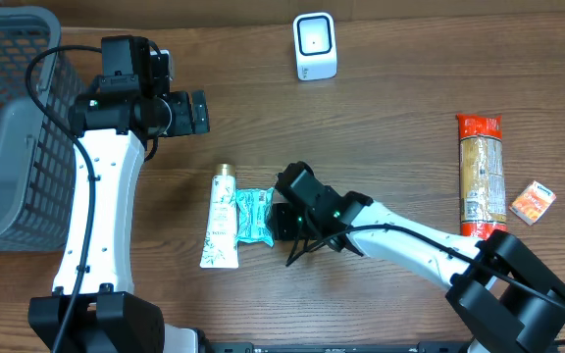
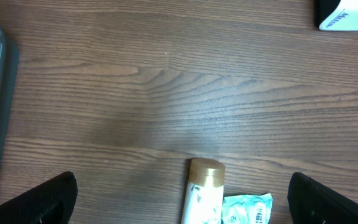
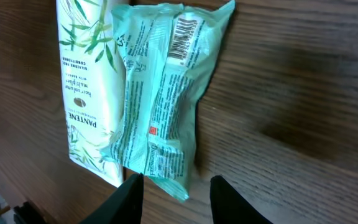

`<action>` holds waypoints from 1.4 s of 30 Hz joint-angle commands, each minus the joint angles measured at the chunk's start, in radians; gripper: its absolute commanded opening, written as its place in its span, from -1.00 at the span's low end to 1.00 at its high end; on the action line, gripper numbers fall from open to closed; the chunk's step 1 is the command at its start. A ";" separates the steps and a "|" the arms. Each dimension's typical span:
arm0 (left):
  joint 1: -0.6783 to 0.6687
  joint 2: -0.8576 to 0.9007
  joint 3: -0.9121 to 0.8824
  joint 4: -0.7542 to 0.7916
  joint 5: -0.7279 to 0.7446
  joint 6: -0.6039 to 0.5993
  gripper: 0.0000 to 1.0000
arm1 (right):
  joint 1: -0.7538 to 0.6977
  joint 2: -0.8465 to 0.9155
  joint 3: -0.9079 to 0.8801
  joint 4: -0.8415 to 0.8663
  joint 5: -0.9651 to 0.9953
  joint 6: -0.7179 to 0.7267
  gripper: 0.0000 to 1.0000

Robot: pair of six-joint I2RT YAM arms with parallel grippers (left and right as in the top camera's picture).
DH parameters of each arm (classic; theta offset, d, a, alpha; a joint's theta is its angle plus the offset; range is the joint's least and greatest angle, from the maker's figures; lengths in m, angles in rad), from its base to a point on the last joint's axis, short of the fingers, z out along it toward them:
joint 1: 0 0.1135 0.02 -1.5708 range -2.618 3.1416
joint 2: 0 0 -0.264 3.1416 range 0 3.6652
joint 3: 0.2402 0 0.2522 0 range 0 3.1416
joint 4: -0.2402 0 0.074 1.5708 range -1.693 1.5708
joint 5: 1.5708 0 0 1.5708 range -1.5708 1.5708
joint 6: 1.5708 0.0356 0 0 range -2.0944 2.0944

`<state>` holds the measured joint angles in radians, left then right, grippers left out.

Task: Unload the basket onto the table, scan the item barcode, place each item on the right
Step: 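Move the right gripper left over the green wipes pack, then close the right gripper on the green wipes pack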

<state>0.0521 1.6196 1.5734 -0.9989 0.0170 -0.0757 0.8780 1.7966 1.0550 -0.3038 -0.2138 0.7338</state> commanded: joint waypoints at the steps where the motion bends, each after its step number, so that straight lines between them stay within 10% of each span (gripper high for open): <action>1: -0.013 -0.005 0.011 0.005 -0.006 -0.014 1.00 | 0.005 0.001 -0.023 0.030 -0.012 0.026 -0.25; 34: -0.013 -0.005 0.011 0.005 -0.006 -0.014 1.00 | 0.122 0.104 -0.023 0.200 0.212 0.026 -0.22; 42: -0.013 -0.005 0.011 0.005 -0.006 -0.014 1.00 | 0.122 0.138 -0.022 0.210 0.212 0.025 -0.93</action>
<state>0.0521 1.6196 1.5734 -0.9985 0.0170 -0.0757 0.9962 1.9148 1.0367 -0.0937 0.0029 0.7582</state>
